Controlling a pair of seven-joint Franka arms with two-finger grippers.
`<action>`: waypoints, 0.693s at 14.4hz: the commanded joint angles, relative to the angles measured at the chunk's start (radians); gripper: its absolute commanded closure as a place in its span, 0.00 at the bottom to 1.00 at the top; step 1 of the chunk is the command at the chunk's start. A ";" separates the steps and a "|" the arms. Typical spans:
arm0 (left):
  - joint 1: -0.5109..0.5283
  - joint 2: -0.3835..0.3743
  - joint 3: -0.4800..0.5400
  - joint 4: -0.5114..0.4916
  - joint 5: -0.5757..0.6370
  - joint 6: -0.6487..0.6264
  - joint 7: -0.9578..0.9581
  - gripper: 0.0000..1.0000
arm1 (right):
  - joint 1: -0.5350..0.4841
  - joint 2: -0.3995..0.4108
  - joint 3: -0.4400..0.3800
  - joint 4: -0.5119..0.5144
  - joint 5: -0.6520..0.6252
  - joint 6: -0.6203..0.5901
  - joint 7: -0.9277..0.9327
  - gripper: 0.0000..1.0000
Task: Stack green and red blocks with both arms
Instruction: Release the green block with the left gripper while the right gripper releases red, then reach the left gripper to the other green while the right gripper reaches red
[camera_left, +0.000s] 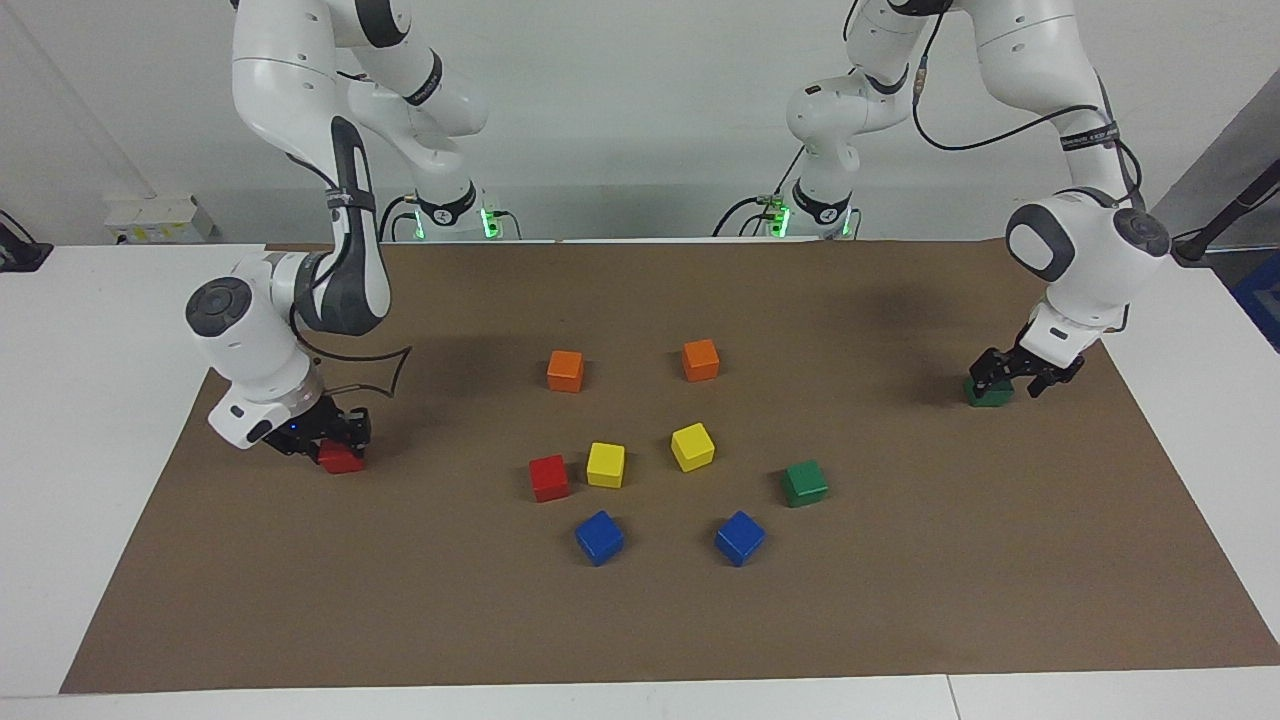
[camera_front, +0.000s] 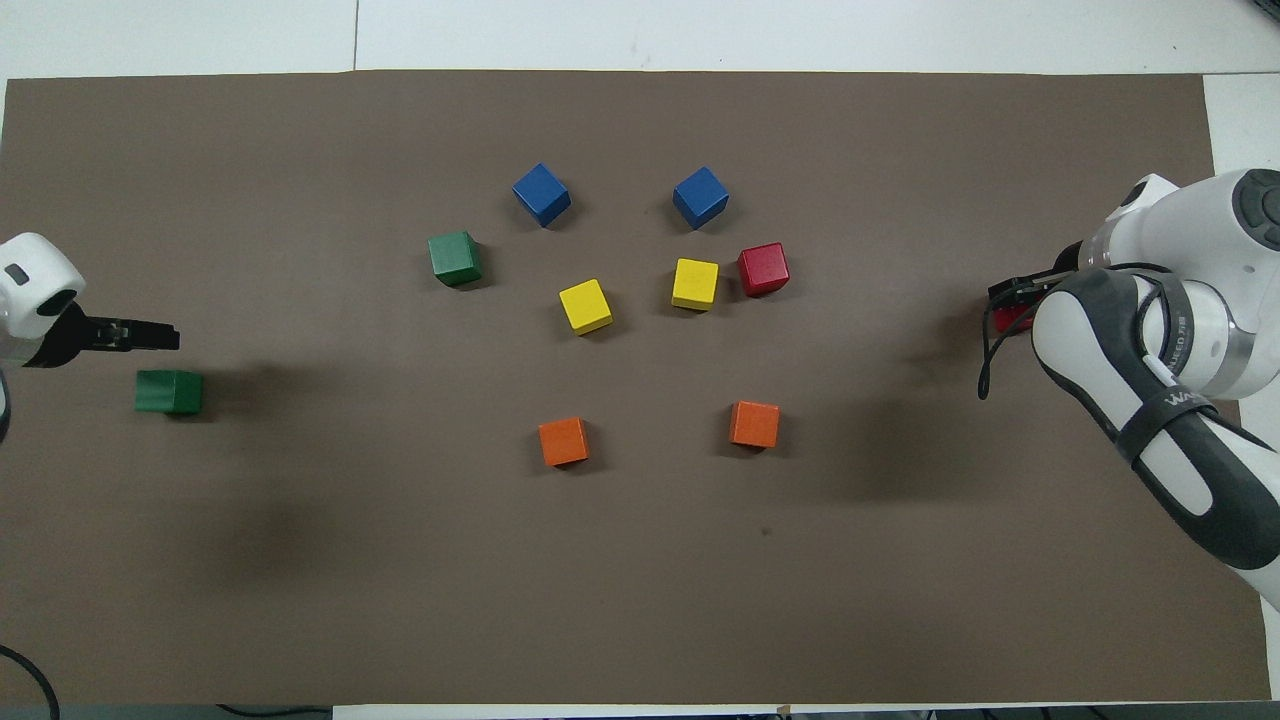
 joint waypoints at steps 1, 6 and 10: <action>-0.072 0.025 0.004 0.157 0.005 -0.139 -0.035 0.00 | -0.012 -0.008 0.007 -0.002 -0.009 0.005 0.007 0.00; -0.265 0.097 0.006 0.338 -0.001 -0.249 -0.365 0.00 | -0.006 -0.088 0.005 0.042 -0.015 -0.117 -0.005 0.00; -0.393 0.172 0.007 0.412 -0.027 -0.246 -0.535 0.00 | 0.066 -0.116 0.012 0.160 -0.068 -0.235 0.008 0.00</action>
